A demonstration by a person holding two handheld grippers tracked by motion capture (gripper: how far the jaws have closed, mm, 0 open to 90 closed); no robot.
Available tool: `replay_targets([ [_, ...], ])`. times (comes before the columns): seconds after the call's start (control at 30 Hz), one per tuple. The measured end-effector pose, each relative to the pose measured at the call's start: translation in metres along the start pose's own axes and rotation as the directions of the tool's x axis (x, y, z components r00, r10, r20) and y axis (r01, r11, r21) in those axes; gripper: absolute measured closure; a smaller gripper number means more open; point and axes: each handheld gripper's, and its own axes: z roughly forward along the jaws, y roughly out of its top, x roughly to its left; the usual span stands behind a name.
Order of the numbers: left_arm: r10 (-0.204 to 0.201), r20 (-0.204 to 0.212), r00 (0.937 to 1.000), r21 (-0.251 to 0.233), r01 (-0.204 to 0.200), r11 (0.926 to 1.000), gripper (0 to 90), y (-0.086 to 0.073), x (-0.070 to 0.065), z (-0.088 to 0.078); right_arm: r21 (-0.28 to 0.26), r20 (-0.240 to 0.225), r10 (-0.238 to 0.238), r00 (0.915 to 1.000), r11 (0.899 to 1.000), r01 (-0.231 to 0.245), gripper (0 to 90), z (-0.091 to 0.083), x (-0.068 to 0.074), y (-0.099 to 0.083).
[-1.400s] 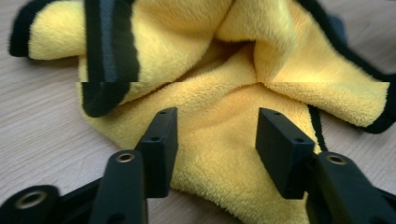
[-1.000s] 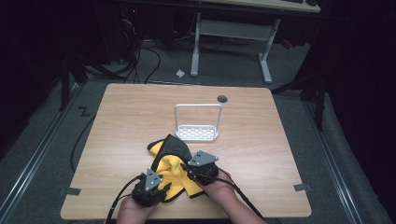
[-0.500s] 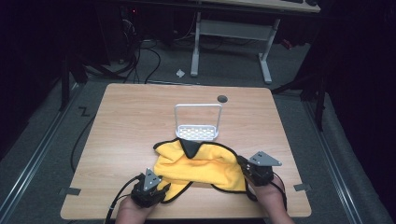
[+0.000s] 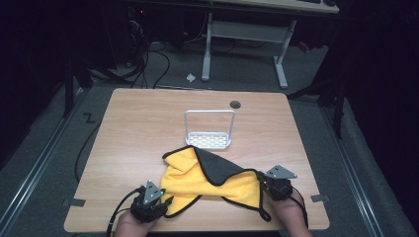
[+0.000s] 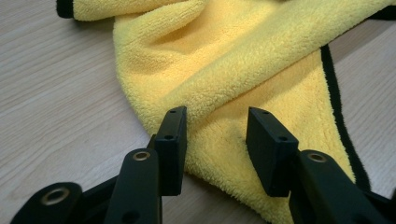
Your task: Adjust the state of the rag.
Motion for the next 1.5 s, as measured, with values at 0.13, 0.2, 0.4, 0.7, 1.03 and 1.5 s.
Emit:
replay_targets([
  [0.13, 0.000, -0.017, 0.9999, 0.005, 0.000, 1.0000, 58.7, -0.008, 0.004, -0.009, 0.024, -0.035, 0.000, 0.9994, 1.000, 0.001, 85.3, 0.000, 0.006, -0.004],
  [0.2, -0.010, -0.025, 0.9996, 0.004, 0.010, 0.9999, 58.7, -0.012, 0.007, -0.013, 0.020, -0.050, -0.004, 0.9987, 1.000, 0.005, 84.9, -0.003, 0.010, -0.004],
  [0.4, -0.094, -0.046, 0.9945, 0.017, 0.095, 0.9953, 54.7, -0.020, 0.026, -0.021, 0.026, -0.066, -0.013, 0.9977, 1.000, 0.015, 81.8, -0.009, 0.018, -0.008],
  [0.7, -0.155, -0.045, 0.9868, -0.068, 0.152, 0.9860, 46.3, -0.010, 0.041, -0.029, -0.041, -0.043, 0.028, 0.9987, 0.999, -0.030, 64.4, -0.022, 0.016, -0.003],
  [1.03, -0.284, 0.019, 0.9587, -0.116, 0.284, 0.9517, 35.4, 0.030, 0.072, 0.006, -0.106, -0.051, 0.026, 0.9984, 0.994, -0.032, 53.2, -0.031, 0.022, 0.008],
  [1.5, -0.249, -0.011, 0.9683, -0.104, 0.247, 0.9635, 82.2, 0.067, 0.077, 0.044, -0.108, -0.110, -0.038, 0.9932, 0.994, 0.026, 49.1, -0.021, 0.039, 0.014],
])
